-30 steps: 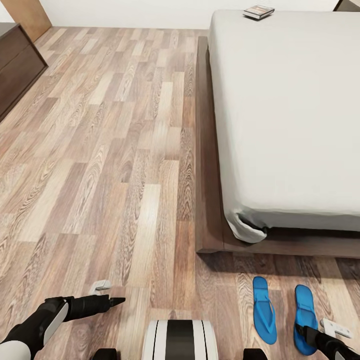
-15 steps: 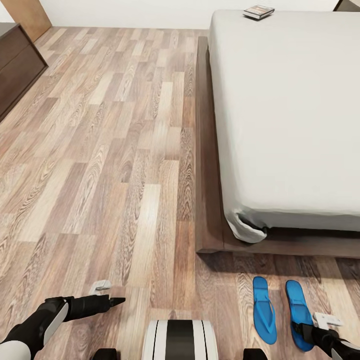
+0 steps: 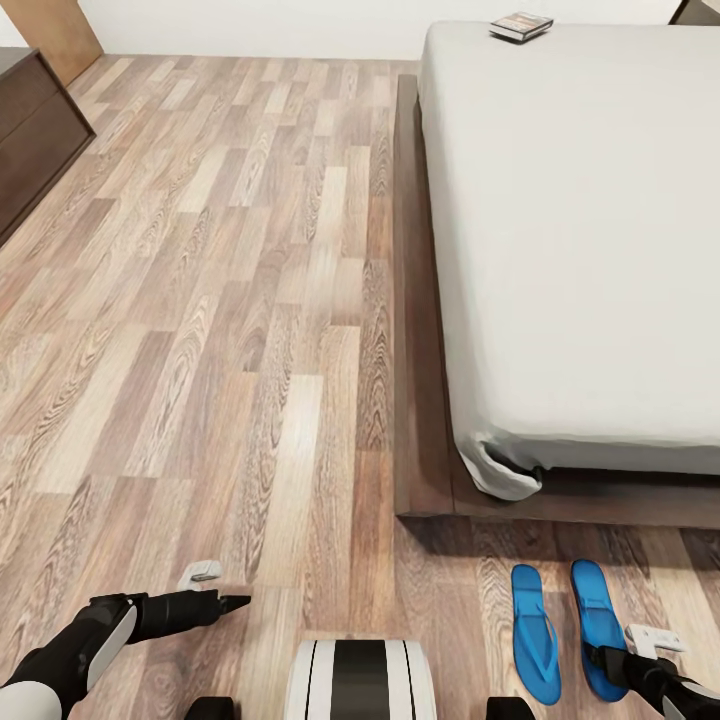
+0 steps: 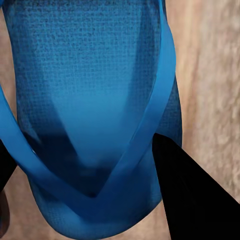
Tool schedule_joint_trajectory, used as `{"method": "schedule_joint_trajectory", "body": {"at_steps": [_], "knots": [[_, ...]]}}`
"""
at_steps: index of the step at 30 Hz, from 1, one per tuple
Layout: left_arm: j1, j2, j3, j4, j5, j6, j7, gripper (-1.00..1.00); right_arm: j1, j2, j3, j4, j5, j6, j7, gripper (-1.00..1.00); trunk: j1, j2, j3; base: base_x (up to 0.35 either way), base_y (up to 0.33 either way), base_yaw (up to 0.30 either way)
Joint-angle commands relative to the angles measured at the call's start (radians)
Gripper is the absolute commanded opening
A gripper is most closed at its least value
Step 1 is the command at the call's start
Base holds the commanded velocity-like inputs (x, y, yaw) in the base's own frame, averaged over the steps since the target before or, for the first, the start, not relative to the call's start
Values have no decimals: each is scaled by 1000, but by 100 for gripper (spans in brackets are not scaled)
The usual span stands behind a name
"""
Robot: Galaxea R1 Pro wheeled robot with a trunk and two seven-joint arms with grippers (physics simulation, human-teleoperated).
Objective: In the bedroom, move the book from the bed onto either nightstand, and place the two sandals side by side next to the bed.
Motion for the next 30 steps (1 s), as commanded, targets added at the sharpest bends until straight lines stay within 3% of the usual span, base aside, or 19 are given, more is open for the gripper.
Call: {"method": "schedule_joint_trajectory", "body": {"at_steps": [1,13,25,30], "knots": [[0,1,-5,-1,10,8,2,100,0,0,-3,1,-7,-2,6,-100,0,0,-1,0,0,0],[0,1,-5,-1,10,8,1,100,0,0,-3,1,-7,-2,6,-100,0,0,-1,0,0,0],[0,0,-5,-1,10,8,0,100,0,0,-3,1,-7,-2,6,-100,5,-3,-47,0,0,0],[0,0,-5,-1,10,8,0,100,0,0,-2,-2,-7,-10,7,-100,5,-3,-47,0,0,0]]}}
